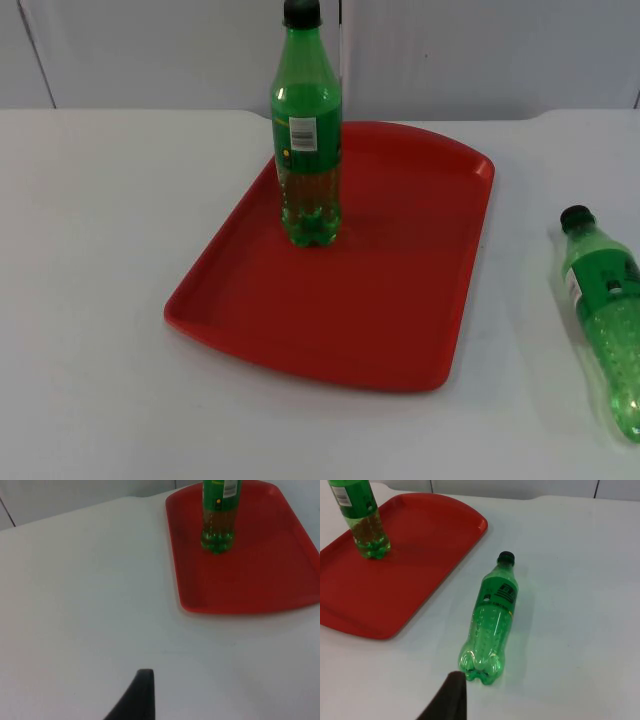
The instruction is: Place the bottle upright on the tray.
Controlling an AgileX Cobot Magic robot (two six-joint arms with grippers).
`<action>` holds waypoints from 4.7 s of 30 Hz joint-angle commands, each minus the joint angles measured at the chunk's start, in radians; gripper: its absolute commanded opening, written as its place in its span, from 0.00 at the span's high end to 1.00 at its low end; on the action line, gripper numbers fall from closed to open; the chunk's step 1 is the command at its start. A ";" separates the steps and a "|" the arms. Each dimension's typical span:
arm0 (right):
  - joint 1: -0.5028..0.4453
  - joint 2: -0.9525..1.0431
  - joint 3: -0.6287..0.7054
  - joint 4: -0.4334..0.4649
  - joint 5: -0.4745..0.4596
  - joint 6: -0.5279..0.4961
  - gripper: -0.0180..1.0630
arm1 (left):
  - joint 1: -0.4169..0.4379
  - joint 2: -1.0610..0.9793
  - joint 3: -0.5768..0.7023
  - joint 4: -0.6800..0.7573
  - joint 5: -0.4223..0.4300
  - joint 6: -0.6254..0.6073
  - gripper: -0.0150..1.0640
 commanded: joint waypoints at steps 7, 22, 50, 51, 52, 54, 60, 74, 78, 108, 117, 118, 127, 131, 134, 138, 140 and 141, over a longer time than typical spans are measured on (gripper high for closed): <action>-0.003 -0.003 0.000 0.006 -0.006 0.000 0.01 | 0.001 -0.003 0.005 -0.002 0.001 -0.003 0.01; -0.003 -0.003 0.000 0.006 -0.006 0.000 0.01 | 0.001 -0.003 0.005 -0.002 0.001 -0.003 0.01; -0.003 0.141 -0.086 0.002 -0.010 0.030 0.01 | 0.001 -0.003 0.005 -0.002 0.001 -0.003 0.01; -0.003 0.211 -0.122 0.002 -0.015 0.030 0.01 | 0.001 -0.003 0.005 -0.002 0.001 -0.003 0.01; -0.003 0.234 -0.130 0.002 -0.018 0.030 0.01 | 0.001 -0.003 0.005 -0.002 0.001 -0.003 0.01; -0.003 0.275 -0.154 0.004 -0.025 0.030 0.01 | 0.001 -0.003 0.005 -0.002 0.001 -0.003 0.01; -0.003 0.578 -0.313 0.043 -0.052 0.039 0.01 | 0.001 -0.003 0.005 -0.002 0.001 -0.003 0.01; -0.001 1.074 -0.604 0.123 -0.034 0.033 0.01 | 0.001 -0.003 0.005 -0.002 0.001 -0.003 0.01; -0.001 1.212 -0.682 0.137 -0.011 0.039 0.01 | 0.001 -0.003 0.005 -0.002 0.001 -0.003 0.01; 0.163 1.734 -0.798 -0.087 -0.060 0.401 0.03 | 0.001 -0.003 0.005 -0.002 0.001 -0.003 0.01; 0.196 1.870 -0.892 -0.119 -0.038 0.430 0.03 | 0.001 -0.003 0.005 -0.002 0.001 -0.003 0.01; 0.196 1.883 -0.892 -0.142 -0.040 0.446 0.03 | 0.001 -0.003 0.005 -0.002 0.001 -0.003 0.01; 0.196 1.979 -0.892 -0.205 -0.118 0.514 0.03 | 0.001 -0.003 0.005 -0.002 0.001 -0.003 0.01; 0.196 2.024 -0.892 -0.205 -0.156 0.519 0.03 | 0.001 -0.003 0.005 -0.002 0.001 -0.003 0.01; 0.196 2.048 -0.875 -0.192 -0.230 0.519 0.03 | 0.001 -0.003 0.005 -0.002 0.001 -0.003 0.01; 0.196 2.067 -0.858 -0.186 -0.289 0.519 0.03 | 0.001 -0.003 0.005 -0.002 0.001 -0.003 0.01; 0.196 2.095 -0.858 -0.186 -0.303 0.519 0.03 | 0.001 -0.003 0.005 -0.002 0.001 -0.003 0.01; 0.196 2.100 -0.858 -0.186 -0.303 0.519 0.03 | 0.001 -0.003 0.005 -0.002 0.001 -0.003 0.01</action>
